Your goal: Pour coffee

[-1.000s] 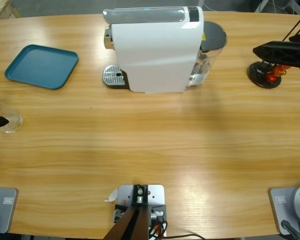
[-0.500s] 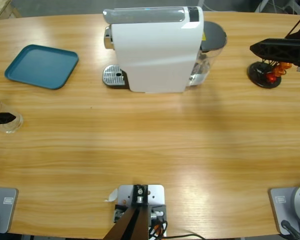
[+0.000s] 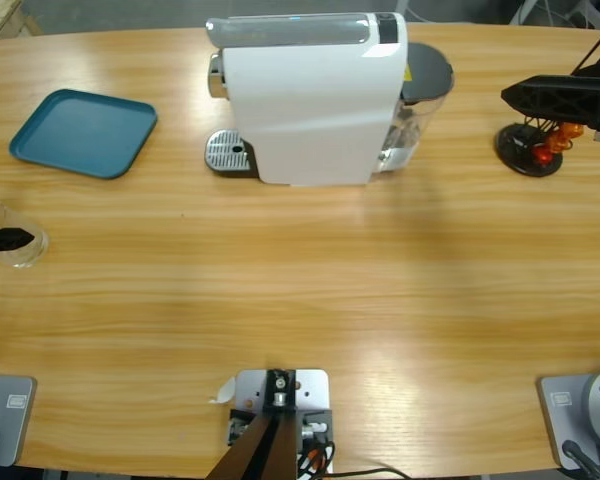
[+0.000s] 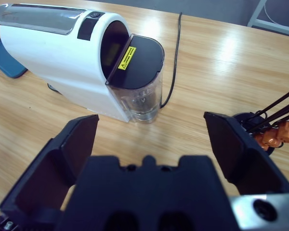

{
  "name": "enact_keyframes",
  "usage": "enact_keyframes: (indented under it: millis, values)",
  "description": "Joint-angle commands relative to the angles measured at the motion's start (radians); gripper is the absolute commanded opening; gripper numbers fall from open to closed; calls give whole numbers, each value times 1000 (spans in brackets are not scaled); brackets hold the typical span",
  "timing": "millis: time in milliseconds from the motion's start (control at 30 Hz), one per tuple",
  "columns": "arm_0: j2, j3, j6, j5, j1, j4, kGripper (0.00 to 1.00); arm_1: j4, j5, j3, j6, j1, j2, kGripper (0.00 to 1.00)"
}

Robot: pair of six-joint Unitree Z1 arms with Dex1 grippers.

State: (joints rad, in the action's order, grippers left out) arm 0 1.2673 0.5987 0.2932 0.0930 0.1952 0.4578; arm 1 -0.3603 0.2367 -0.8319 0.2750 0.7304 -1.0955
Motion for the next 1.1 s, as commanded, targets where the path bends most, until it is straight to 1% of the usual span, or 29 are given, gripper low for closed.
enact_keyframes:
  millis: [33, 67, 100, 133, 167, 233, 300, 400, 467, 567, 700, 833, 900, 1100]
  values:
    - [-3, -34, 26, -30, -13, -2, 568, 4, -8, 40, -11, -27, 11, 1000]
    - [-3, -34, 26, -26, -13, 1, 446, 4, -8, 40, -11, -30, 11, 1000]
    - [-3, -34, 25, -18, -14, 5, 301, 4, -8, 40, -11, -32, 13, 1000]
    - [-3, -34, 20, -5, -18, 6, 124, 4, -8, 41, -11, -34, 14, 1000]
    - [-3, -34, 14, 9, -21, 7, 8, 4, -8, 42, -11, -36, 16, 1000]
    - [-2, -34, 14, 45, -22, 7, 0, 4, -8, 46, -11, -39, 21, 1000]
    - [-2, -32, 17, 35, -22, 5, 0, 4, -8, 50, -11, -43, 25, 1000]
    - [-12, -21, 23, -15, -18, 3, 0, 6, -8, 57, -11, -43, 29, 1000]
    - [-36, -11, 34, -66, -14, 1, 0, 6, -10, 70, -11, -43, 42, 1000]
    - [-65, 5, 92, -176, 10, -7, 0, 7, -11, 91, -10, -43, 64, 1000]
    - [-72, 30, 163, -282, 24, -70, 0, 8, -11, 103, -10, -43, 85, 1000]
    - [-16, 139, 301, -309, 82, -67, 0, 8, -10, 105, -10, -43, 80, 1000]
    - [27, 209, 357, -312, 89, -65, 0, 13, -9, 105, -10, -43, 72, 1000]
    - [244, 381, 482, -343, 132, -70, 0, 57, -10, 109, -10, -61, 27, 1000]
